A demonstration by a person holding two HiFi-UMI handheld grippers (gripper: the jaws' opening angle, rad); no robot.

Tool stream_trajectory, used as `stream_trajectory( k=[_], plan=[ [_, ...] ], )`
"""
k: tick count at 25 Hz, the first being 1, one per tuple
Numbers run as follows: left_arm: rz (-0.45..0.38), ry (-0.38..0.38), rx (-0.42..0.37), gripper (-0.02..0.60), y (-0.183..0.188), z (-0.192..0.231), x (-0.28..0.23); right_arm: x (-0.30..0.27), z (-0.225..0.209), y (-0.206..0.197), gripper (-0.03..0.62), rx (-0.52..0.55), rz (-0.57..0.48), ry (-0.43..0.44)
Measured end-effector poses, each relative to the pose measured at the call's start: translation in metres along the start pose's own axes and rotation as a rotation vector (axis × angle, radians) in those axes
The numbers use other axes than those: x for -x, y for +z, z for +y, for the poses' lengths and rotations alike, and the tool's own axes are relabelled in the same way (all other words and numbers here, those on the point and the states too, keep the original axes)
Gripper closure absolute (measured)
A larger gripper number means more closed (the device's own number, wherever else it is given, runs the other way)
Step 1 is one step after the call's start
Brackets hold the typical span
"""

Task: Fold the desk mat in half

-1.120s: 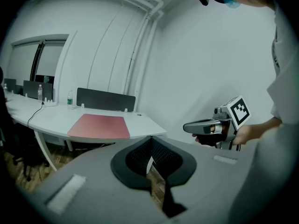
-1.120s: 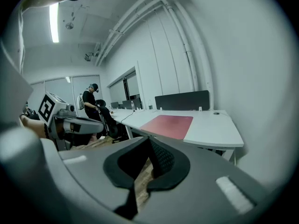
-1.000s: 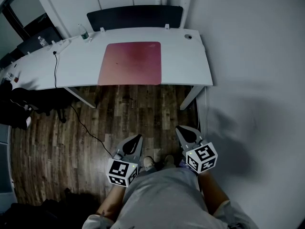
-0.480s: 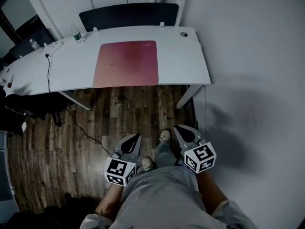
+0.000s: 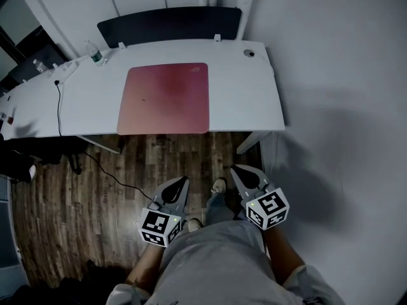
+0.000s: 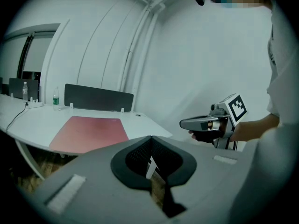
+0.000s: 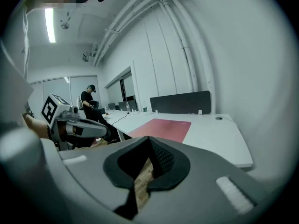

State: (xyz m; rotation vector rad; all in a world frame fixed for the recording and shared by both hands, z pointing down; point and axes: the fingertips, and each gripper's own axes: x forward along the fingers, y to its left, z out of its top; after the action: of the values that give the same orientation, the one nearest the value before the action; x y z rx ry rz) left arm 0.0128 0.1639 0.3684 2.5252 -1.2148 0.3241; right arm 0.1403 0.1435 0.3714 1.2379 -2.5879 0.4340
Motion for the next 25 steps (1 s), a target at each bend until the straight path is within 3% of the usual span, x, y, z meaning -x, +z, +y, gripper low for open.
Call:
stream_trajectory(
  k=[6,13,25],
  plan=[
    [0.002,0.030,-0.002,0.563,0.029,0.023,-0.060,-0.038,-0.056,0.025,0.588,0.033,0.021,0.064],
    [0.045,0.074,0.003,0.563,0.038,0.033,-0.106,-0.060,-0.106,0.035,0.588,0.032,0.053,0.104],
    [0.172,0.043,-0.096,0.561,0.005,0.066,-0.154,-0.092,-0.123,0.008,0.588,-0.022,0.107,0.068]
  ],
)
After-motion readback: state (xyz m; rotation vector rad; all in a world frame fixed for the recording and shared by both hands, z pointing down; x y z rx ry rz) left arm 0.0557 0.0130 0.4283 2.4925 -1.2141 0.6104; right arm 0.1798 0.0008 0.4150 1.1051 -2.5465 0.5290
